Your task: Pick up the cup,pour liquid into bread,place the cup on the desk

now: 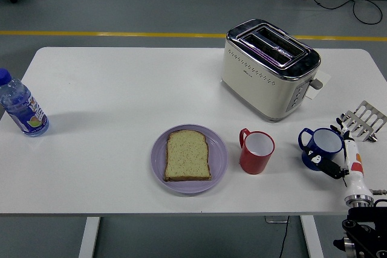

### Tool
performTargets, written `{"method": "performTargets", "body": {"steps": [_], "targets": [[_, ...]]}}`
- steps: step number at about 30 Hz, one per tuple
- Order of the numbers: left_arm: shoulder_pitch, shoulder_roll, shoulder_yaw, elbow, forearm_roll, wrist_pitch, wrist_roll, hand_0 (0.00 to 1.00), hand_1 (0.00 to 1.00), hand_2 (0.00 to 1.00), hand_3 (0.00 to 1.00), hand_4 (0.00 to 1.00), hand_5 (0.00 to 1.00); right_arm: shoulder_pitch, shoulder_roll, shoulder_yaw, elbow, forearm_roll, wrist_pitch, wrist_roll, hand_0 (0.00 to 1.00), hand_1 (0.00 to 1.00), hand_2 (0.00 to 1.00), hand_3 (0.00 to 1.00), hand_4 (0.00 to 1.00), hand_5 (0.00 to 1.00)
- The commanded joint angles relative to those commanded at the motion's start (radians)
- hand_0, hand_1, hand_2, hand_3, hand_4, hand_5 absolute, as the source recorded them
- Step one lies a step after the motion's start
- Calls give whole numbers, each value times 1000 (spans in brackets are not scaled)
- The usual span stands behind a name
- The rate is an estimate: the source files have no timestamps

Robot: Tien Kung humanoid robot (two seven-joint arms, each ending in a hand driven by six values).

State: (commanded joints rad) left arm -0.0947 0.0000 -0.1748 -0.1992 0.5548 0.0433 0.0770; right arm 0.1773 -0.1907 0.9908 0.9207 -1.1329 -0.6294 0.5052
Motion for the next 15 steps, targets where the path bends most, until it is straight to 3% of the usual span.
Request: {"method": "performTargets", "body": {"steps": [5, 15], "targets": [[-2, 0, -4, 0, 3, 0, 0, 636, 646, 655, 548, 320, 840, -24, -9, 27, 80, -43, -8, -9, 945, 778, 941, 998, 922, 87], [-7, 0, -7, 1, 8, 1, 0, 635, 645, 655, 549, 321, 841, -76, -17, 140, 349, -108, -16, -22, 934, 775, 918, 998, 922, 99]]}}
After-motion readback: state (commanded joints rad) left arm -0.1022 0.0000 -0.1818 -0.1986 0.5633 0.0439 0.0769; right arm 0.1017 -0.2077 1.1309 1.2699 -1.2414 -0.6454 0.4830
